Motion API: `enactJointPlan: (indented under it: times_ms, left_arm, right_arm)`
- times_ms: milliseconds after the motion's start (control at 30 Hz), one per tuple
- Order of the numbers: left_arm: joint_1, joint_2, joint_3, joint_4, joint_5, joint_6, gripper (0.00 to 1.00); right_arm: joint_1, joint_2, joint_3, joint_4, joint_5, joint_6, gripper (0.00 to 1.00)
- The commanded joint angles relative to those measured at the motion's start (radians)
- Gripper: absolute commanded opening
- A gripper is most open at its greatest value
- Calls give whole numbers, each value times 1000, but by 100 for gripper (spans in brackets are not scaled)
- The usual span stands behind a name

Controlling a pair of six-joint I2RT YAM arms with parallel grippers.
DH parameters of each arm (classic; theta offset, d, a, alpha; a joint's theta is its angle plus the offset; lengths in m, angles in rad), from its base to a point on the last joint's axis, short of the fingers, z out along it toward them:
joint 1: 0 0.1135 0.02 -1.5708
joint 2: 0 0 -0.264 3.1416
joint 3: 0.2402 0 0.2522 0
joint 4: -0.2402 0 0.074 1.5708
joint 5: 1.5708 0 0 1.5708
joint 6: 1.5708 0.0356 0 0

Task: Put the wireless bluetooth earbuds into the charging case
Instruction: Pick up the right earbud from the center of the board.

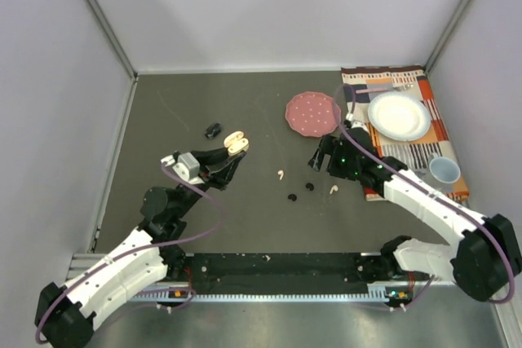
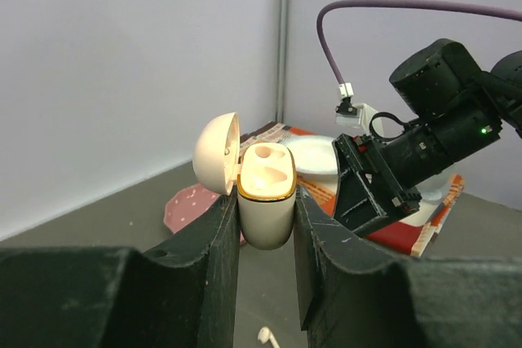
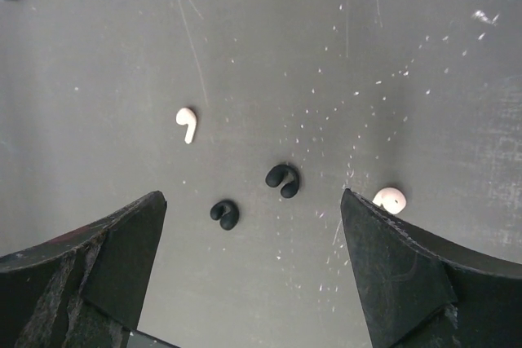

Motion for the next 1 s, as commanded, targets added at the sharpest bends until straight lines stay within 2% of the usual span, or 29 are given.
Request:
enactJointPlan:
  times_ms: [0,67,167,200,233,300,633,967]
  left_arm:
    - [37,1,-51,36,-2,4,0]
    - [60,5,-74,76,53,-11,0]
    - [160,4,-126,165,132,-105,0]
    - [236,2,-146,190,160,-135,0]
    - [275,-1,-153,198,224,-186,0]
    - [347,-12,-167,199,258,-208,0]
    - [358,-148,-132,15,242,-140,0]
    - [358,-219,-104,-91,209,-111,0]
  right_arm:
    - [50,77,28,78,7,-16,88]
    - [67,126,39,106,7,-6,87]
    - [100,196,71,118,34,-3,85]
    - [107,213,80,123,37,-1,85]
    - [119,230,92,124,40,-1,85]
    - [131,284,128,126,63,-4,82]
    - [191,520,302,129,100,-4,75]
    - [245,641,390,89,188,13,67]
